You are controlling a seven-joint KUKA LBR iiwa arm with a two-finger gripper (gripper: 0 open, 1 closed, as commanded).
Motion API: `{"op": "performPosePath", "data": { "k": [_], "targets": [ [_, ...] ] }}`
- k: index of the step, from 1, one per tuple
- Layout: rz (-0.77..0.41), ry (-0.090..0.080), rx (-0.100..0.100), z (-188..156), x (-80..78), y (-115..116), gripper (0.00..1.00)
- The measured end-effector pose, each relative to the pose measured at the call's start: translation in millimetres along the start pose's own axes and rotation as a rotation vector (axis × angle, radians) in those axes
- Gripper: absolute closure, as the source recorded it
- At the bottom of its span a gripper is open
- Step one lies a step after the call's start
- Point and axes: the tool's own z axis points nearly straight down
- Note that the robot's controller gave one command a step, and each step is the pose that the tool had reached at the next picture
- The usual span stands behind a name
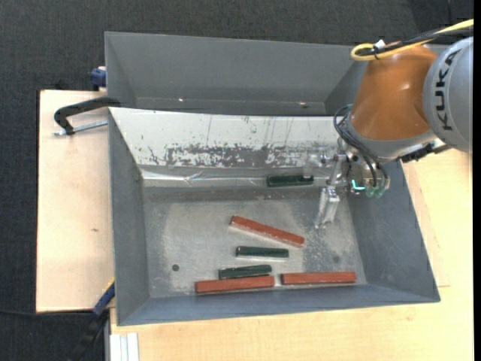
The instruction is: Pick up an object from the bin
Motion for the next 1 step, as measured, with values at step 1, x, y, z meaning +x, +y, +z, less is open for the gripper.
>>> {"op": "performPosePath", "data": {
  "k": [1],
  "targets": [
    [-0.001,-0.008,0.001,-4.4,-1.9,0.2,0.0]
  ]
}}
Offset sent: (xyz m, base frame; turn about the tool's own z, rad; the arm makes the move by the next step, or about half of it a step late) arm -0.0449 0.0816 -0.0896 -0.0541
